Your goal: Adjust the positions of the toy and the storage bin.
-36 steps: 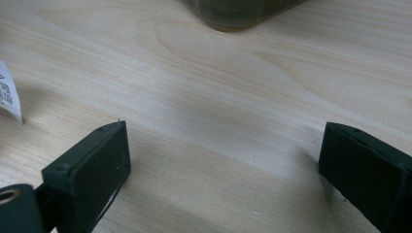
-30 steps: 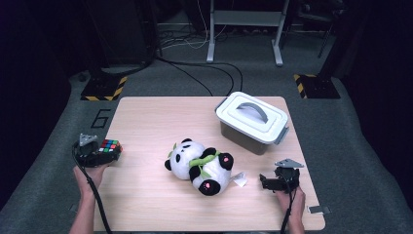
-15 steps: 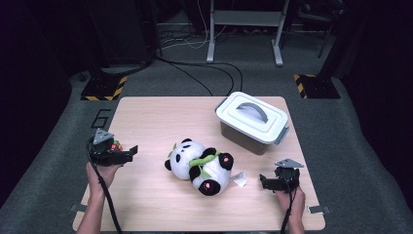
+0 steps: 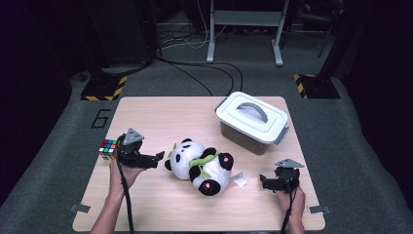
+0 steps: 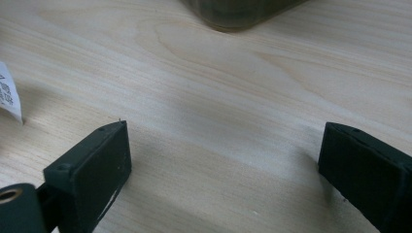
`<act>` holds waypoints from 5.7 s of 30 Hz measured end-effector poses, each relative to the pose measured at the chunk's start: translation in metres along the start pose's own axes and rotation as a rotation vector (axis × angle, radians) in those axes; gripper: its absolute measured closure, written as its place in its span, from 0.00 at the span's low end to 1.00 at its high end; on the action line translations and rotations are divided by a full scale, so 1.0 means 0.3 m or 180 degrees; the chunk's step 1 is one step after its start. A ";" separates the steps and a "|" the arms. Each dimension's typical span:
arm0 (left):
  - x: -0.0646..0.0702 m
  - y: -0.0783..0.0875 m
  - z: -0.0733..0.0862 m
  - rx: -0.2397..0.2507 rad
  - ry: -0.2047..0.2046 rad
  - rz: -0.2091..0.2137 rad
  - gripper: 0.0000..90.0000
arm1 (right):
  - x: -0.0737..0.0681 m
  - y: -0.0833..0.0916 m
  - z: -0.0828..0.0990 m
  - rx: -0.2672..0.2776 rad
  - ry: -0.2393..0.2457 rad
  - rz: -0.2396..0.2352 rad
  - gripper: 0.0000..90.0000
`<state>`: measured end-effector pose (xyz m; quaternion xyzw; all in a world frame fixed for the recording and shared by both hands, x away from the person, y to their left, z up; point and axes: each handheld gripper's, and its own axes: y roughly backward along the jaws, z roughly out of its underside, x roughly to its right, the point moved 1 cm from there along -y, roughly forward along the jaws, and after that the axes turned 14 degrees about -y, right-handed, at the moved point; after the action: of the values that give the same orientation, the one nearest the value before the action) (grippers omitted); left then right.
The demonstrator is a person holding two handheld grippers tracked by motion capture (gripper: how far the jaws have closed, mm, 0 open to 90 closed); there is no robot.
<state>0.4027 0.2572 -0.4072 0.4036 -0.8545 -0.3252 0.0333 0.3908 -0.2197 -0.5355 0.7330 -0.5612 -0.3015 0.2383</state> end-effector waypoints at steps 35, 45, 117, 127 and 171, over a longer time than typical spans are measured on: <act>0.351 -0.276 -0.123 -0.0086 -0.0480 0.0779 0.71 | 0.000 0.000 0.000 0.0004 -0.0022 -0.0012 0.05; 0.337 -0.227 -0.105 0.0011 -0.0635 0.0855 0.82 | 0.000 0.000 0.000 0.0008 -0.0022 -0.0006 0.06; -0.225 -0.031 0.045 -0.0058 -0.0918 0.1041 0.82 | -0.001 0.000 0.000 0.0015 -0.0029 0.0013 0.06; -0.224 -0.045 0.149 -0.0077 -0.0703 0.1254 0.80 | -0.001 0.000 0.000 0.0016 -0.0030 0.0013 0.06; -0.143 0.215 0.387 0.0006 0.0237 -0.0012 0.00 | -0.001 0.000 0.000 0.0013 -0.0031 0.0009 0.06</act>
<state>0.3513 0.3790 -0.4522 0.4172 -0.8522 -0.3091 0.0641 0.3908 -0.2196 -0.5353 0.7312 -0.5640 -0.3035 0.2346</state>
